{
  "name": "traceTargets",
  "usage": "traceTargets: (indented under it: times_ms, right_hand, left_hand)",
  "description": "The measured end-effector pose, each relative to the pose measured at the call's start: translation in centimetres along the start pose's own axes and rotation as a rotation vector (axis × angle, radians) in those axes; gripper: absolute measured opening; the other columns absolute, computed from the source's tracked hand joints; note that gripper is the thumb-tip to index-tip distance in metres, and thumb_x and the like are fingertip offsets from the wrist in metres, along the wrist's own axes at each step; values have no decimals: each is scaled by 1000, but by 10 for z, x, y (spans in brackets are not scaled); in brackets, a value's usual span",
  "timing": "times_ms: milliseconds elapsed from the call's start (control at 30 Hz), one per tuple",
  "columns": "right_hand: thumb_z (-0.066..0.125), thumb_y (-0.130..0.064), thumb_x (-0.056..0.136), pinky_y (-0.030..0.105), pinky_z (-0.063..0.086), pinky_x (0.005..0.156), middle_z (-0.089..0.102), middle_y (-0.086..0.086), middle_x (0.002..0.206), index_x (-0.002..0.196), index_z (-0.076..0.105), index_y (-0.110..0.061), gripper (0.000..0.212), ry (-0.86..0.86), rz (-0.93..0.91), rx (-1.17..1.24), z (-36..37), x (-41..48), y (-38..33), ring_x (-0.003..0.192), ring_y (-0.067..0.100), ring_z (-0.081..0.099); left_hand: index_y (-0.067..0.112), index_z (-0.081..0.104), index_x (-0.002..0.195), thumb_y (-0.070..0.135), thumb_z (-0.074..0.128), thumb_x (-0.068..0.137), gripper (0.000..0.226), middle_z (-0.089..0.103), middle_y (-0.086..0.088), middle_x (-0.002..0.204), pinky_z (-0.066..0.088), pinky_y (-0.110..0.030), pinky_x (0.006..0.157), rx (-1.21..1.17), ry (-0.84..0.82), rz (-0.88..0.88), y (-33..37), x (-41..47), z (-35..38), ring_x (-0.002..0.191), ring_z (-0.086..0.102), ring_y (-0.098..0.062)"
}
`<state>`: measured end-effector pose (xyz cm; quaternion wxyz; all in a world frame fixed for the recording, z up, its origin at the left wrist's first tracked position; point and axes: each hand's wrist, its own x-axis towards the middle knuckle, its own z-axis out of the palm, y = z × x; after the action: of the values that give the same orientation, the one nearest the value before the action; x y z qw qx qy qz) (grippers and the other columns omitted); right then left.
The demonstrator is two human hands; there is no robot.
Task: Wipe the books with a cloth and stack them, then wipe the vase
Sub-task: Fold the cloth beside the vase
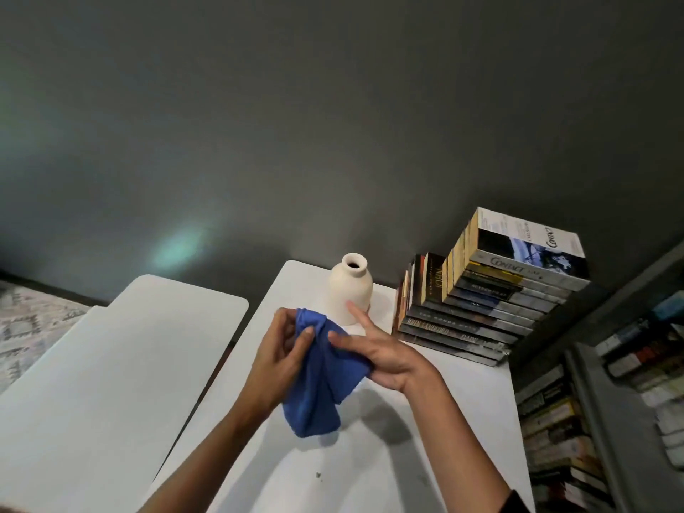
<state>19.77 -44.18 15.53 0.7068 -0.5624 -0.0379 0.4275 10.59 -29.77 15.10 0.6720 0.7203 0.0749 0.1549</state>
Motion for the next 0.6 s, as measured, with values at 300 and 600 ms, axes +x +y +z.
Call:
traceTargets:
  times_ms: [300,600]
  right_hand:
    - [79,-5,72,28,51,79,72,4,96,99,69,-12,30,61,-207,-636,65,19,5,89,15,65]
    - [73,0,73,10,37,58,59,-4,70,76,66,-14,16,11,-391,-949,182,87,26,66,10,51]
  left_hand:
    - [22,44,109,-5,67,84,44,70,1,79,54,-23,69,63,112,-134,3,-16,-108,74,65,-14]
    - [19,69,84,0,79,72,25,69,4,79,50,-17,68,688,128,-69,2,-14,-236,78,64,-15]
